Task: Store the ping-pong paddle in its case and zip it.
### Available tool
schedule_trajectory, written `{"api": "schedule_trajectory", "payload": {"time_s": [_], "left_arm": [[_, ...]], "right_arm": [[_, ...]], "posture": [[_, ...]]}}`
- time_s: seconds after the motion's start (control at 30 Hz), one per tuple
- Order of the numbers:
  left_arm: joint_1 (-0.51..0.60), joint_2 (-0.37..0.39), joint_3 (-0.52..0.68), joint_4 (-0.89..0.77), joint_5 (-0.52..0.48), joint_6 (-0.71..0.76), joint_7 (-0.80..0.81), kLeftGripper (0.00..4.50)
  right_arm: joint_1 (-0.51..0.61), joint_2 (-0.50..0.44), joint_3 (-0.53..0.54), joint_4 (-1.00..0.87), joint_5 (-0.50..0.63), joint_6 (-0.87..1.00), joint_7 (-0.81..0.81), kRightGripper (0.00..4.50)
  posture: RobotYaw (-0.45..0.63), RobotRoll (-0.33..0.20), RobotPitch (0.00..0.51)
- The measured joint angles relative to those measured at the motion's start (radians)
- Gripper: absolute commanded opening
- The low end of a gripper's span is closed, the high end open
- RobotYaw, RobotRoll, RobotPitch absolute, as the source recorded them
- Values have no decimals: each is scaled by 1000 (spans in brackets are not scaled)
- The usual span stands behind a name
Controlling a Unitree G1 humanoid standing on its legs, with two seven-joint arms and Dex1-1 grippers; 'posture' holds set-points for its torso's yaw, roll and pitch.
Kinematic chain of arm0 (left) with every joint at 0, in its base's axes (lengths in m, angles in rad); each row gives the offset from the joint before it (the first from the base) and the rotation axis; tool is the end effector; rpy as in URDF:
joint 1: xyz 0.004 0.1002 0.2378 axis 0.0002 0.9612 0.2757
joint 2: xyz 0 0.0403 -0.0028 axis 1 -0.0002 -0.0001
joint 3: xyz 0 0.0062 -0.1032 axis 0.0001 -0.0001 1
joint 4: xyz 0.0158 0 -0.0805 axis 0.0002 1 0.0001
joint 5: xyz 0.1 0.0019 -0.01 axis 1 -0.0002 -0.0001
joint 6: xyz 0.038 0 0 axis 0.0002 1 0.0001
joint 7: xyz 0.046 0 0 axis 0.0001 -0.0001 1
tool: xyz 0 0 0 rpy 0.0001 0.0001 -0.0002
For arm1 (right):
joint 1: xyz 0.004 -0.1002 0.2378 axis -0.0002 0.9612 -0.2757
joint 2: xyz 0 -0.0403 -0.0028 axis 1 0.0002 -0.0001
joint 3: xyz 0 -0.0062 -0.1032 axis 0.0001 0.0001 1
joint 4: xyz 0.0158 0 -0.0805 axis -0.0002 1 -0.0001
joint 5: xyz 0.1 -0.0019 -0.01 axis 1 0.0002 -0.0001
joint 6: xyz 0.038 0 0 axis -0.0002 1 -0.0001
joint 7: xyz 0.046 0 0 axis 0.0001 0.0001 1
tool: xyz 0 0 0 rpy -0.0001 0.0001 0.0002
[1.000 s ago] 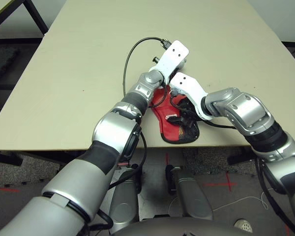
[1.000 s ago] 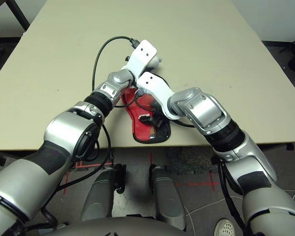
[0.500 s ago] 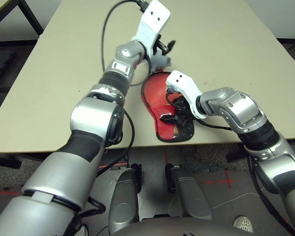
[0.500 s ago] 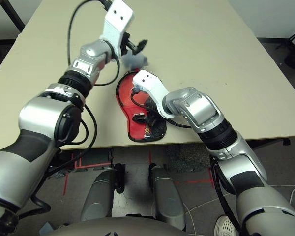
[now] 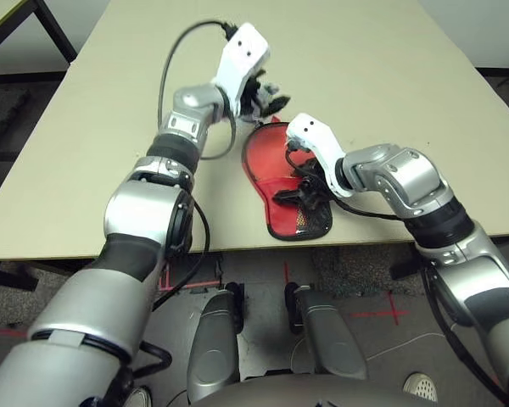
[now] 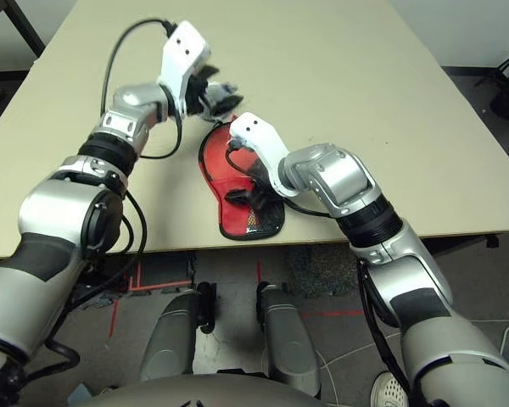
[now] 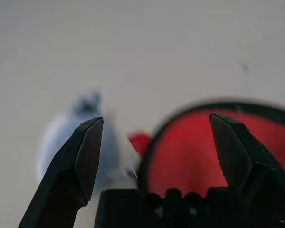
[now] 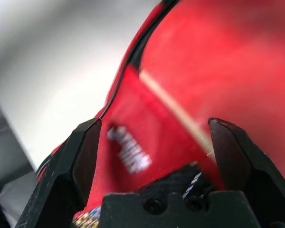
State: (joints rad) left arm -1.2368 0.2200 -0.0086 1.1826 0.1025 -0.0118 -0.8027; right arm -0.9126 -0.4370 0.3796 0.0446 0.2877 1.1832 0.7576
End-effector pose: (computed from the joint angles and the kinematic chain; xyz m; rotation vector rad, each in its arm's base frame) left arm 0.3798 0.1369 0.1971 0.3744 0.0906 -0.8589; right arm 0.3053 -0.1216 0.2028 -0.3427 0.6218 0.9570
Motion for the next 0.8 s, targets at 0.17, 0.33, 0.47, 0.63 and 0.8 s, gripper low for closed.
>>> {"api": "schedule_trajectory", "payload": {"time_s": [0.17, 0.33, 0.47, 0.63, 0.8], "left_arm": [[71, 5, -33, -74, 0, 103, -38, 4471], [131, -9, -44, -163, -9, 217, -68, 4471], [159, -19, -51, -246, -30, 287, -93, 4471], [188, -34, -70, -345, -47, 362, -136, 4471], [208, -36, -108, -424, -64, 425, -187, 4471]], "right_arm": [[-150, -49, -18, 137, -20, -53, 28, 4500], [-311, -50, -40, 383, -97, -178, 12, 4500], [-400, 17, -48, 606, -146, -298, -6, 4500], [-514, 119, -76, 866, -197, -468, -4, 4500], [-573, 193, -90, 1041, -246, -617, -3, 4500]], "posture": [[41, 0, 195], [38, 0, 192], [41, 0, 185], [45, 0, 181], [64, 0, 181]]}}
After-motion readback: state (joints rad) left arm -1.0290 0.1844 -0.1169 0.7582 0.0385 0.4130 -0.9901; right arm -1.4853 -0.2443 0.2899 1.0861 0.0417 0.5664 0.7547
